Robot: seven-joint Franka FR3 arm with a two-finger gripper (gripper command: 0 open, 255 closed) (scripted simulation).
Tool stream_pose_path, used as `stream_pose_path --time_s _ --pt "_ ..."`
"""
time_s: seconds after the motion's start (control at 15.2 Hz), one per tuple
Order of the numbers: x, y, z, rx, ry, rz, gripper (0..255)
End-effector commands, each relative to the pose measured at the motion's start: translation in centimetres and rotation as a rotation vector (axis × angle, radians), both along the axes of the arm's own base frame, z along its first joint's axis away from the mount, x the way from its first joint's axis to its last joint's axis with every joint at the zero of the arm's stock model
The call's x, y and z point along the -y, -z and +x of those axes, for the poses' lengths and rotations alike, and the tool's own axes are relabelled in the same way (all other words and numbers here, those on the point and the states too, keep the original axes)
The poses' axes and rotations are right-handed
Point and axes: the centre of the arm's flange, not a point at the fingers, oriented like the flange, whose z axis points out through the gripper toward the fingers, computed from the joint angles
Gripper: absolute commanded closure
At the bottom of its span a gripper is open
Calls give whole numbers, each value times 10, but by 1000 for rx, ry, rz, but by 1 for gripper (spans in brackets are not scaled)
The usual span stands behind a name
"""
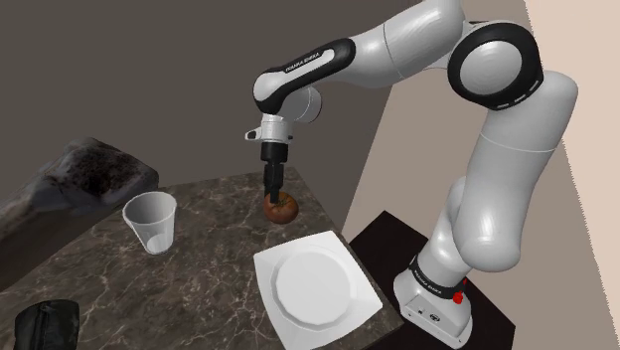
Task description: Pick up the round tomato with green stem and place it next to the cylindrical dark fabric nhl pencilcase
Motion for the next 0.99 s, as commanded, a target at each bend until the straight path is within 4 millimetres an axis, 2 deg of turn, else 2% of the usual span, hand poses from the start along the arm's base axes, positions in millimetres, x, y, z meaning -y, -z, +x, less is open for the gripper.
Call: stream_pose_path --time_s 0.0,0.2,0.26,0.86,0.92 --pt "0 0 0 0 0 0 0" --pt "0 0 0 0 0 0 0" --pt "0 0 0 0 0 0 255" --pt "0 0 0 0 0 0 255" --pt "0 -5 0 0 0 0 255"
